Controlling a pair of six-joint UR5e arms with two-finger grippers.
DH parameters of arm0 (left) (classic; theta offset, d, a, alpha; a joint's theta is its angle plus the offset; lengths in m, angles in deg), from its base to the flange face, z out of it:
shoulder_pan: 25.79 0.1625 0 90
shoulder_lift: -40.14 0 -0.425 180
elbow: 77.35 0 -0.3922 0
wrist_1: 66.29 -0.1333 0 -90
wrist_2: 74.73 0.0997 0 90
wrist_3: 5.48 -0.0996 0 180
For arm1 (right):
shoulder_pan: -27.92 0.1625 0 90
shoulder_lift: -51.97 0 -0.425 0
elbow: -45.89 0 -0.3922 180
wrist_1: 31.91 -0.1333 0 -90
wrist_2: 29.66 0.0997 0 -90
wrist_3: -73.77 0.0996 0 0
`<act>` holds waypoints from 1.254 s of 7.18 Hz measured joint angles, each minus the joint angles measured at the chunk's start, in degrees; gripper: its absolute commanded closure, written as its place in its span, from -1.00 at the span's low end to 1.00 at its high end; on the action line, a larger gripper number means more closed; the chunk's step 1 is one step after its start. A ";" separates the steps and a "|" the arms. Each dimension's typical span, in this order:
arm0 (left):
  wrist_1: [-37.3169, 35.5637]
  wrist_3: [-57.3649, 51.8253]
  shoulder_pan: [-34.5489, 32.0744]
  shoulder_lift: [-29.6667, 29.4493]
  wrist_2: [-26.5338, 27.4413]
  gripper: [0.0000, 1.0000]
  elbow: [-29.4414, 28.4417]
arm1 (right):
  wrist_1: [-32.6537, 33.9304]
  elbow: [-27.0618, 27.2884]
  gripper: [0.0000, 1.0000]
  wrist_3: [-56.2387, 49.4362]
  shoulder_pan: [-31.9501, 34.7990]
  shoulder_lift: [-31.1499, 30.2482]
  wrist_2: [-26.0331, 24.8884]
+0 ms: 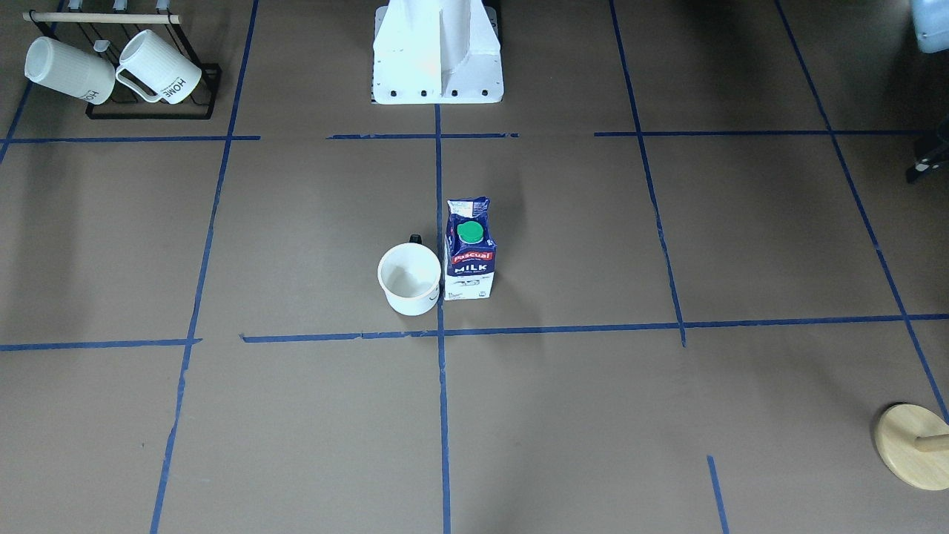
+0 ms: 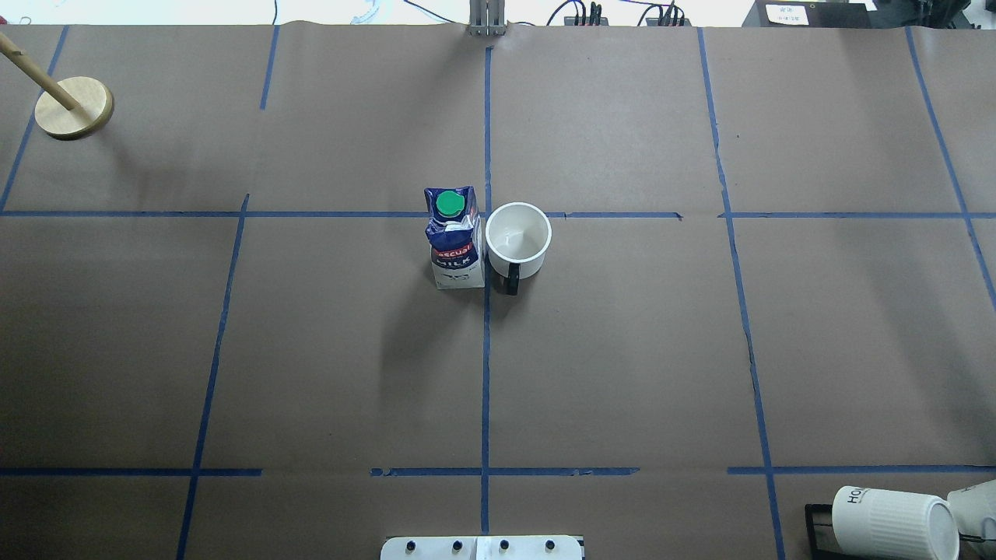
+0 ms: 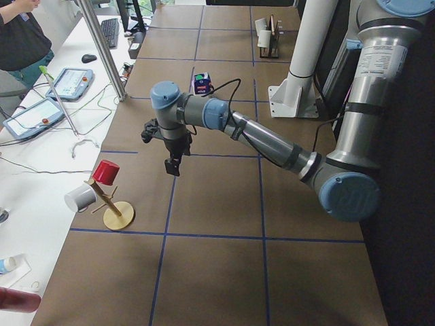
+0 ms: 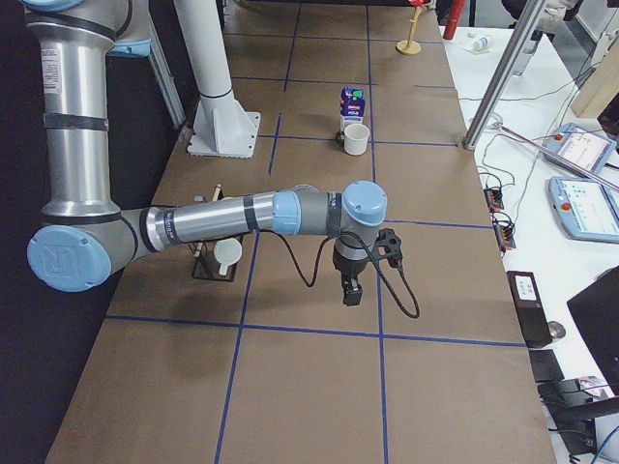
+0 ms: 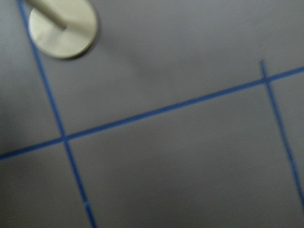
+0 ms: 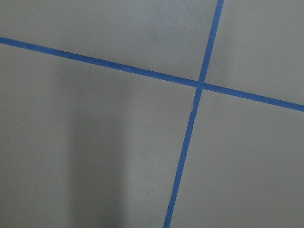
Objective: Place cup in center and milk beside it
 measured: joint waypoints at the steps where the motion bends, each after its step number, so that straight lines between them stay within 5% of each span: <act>1: 2.95 -0.90 -1.03 4.03 -0.03 -1.00 -0.80 | 0.00 -0.01 -1.00 -0.01 0.00 -0.01 0.00; 4: 9.23 -0.80 -3.10 12.10 -0.01 -1.00 -2.93 | 0.00 -0.03 -1.00 -0.01 0.00 -0.01 0.00; 9: 9.71 -0.58 -4.48 13.14 1.18 -1.00 -2.50 | 0.00 0.13 -1.00 0.08 0.00 0.00 0.08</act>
